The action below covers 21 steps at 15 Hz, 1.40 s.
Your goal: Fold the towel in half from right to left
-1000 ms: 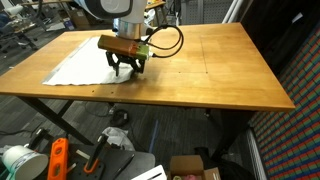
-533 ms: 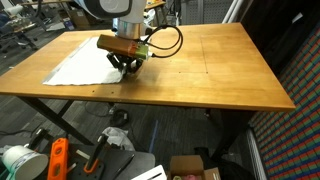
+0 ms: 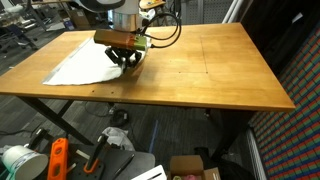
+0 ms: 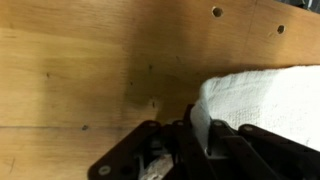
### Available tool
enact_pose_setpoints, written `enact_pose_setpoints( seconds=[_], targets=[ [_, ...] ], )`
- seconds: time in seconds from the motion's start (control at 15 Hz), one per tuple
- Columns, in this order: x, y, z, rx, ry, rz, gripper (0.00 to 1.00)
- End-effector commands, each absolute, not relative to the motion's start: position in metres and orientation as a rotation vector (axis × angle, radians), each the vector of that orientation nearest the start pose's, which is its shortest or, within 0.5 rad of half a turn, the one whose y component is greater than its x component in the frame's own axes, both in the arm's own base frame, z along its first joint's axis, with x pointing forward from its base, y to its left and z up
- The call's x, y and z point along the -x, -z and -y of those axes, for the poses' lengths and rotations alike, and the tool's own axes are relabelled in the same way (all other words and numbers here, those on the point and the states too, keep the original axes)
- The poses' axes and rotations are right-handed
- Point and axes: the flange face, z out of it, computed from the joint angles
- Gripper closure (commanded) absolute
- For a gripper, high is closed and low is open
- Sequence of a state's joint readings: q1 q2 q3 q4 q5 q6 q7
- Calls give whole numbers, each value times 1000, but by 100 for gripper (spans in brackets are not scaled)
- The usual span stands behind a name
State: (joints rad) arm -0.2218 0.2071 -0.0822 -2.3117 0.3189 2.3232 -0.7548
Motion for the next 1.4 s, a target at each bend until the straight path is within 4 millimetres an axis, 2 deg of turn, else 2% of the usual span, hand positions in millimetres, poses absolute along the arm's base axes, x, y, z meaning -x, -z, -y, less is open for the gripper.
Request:
enact_pose_setpoints(
  seconds=[0.0,0.27,0.6,1.0,1.33],
  targets=[
    [-468,-273,123,2913,-13,425,97],
    [-449,-289,90,2979,33,642,96],
    [-436,-306,30,3046,150,807,95],
    [-430,-315,-51,3163,253,889,95],
    [-426,-314,-105,3296,263,846,95]
  ],
)
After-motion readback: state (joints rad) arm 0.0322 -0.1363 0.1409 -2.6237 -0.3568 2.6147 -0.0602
